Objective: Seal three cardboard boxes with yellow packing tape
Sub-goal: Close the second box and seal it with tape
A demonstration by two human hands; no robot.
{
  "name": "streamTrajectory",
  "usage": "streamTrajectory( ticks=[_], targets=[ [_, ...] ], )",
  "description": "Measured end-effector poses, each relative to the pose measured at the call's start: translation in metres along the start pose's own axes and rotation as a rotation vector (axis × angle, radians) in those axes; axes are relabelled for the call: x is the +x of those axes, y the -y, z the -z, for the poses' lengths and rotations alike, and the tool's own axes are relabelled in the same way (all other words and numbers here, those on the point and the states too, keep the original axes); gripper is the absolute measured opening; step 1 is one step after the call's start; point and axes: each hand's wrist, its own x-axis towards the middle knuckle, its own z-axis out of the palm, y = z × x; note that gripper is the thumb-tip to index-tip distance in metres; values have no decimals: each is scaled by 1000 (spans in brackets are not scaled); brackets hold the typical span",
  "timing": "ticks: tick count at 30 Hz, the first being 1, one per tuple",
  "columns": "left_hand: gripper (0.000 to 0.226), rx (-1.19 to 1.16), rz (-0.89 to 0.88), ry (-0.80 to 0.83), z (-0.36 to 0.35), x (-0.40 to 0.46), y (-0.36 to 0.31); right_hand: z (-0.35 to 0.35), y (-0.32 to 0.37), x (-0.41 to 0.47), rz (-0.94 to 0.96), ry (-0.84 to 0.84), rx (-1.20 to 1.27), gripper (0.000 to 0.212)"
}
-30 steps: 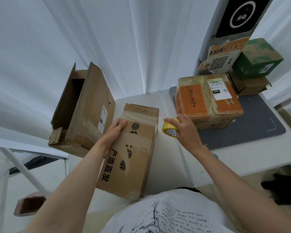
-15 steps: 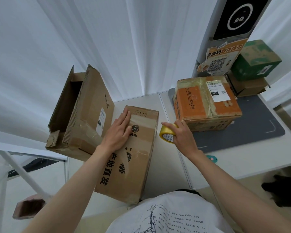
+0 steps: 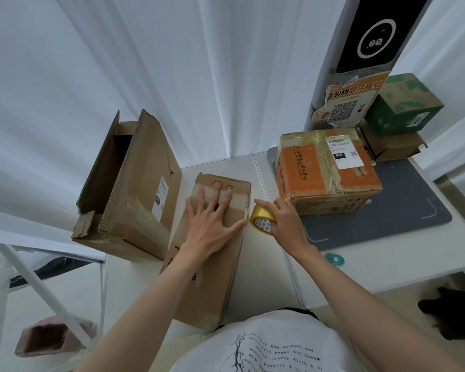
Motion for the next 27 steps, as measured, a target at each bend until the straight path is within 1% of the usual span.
streamTrajectory(
  ticks=[1, 3, 6, 8, 9, 10, 12, 13, 14, 15, 16, 18, 21, 24, 27],
  targets=[
    [102, -4, 50, 3, 0, -1, -3, 0, -1, -1, -7, -4, 7, 59],
    [115, -9, 157, 11, 1, -1, -10, 0, -5, -2, -9, -8, 12, 61],
    [121, -16, 287, 84, 8, 0, -19, -2, -8, -7, -42, -8, 47, 71],
    [121, -36, 312, 117, 12, 2, -21, -5, -9, -9, -125, -17, 150, 77],
    [121, -45, 312, 123, 15, 2, -21, -6, -8, -9, -193, -24, 227, 76],
    [121, -50, 312, 123, 16, 2, -20, -9, -9, -10, -283, -28, 320, 71],
    [122, -57, 312, 116, 19, 1, -19, -14, -8, -8, -524, -35, 583, 46],
    [122, -64, 312, 115, 19, 1, -19, -16, -6, -7, -655, -20, 731, 38],
    [123, -71, 314, 114, 20, 1, -18, -18, -4, -8, -763, 0, 855, 37],
    [123, -78, 315, 112, 20, 0, -17, -20, -2, -9, -833, 16, 943, 37],
    [123, -85, 317, 108, 20, 0, -16, -22, 1, -10, -858, 16, 998, 37],
    [121, -120, 324, 93, 21, -2, -12, -23, 7, -13, -831, -32, 1052, 36],
    [115, -253, 336, 79, 26, -10, -1, -17, 16, -14, -767, -165, 1077, 38],
    [112, -443, 362, 74, 25, -21, 11, -7, 20, -11, -675, -250, 1006, 36],
    [109, -641, 377, 65, 17, -31, 20, -1, 25, -7, -510, -274, 860, 28]
  ],
)
